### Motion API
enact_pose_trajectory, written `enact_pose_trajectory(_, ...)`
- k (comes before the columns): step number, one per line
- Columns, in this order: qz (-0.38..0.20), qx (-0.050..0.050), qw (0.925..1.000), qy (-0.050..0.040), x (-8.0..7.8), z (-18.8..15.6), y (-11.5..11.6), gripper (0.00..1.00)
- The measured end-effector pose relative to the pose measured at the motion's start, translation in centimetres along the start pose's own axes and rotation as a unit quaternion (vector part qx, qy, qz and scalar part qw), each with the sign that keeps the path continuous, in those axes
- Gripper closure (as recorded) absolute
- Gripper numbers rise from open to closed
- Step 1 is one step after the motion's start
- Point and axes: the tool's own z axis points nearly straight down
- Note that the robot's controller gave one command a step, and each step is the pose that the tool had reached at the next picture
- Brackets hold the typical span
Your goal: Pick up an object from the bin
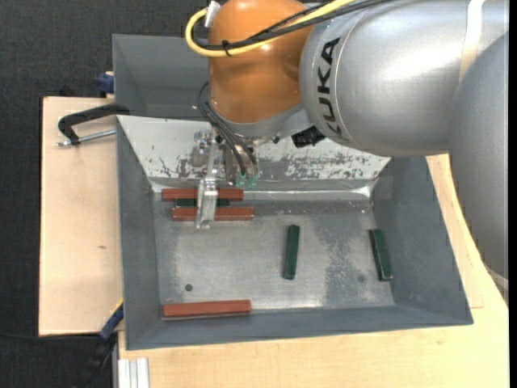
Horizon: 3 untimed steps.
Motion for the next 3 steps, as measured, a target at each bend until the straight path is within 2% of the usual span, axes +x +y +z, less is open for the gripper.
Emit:
enact_pose_trajectory(1, 0.01, 0.0, 0.9999, -0.0014, -0.5, 7.7, -3.8, 0.0)
enact_pose_trajectory(2, -0.021, 0.001, 0.9998, -0.0031, -2.0, 7.4, -9.6, 0.0)
enact_pose_trajectory(3, 0.06, 0.0, 0.9982, -0.001, -2.2, 10.9, -5.0, 0.0)
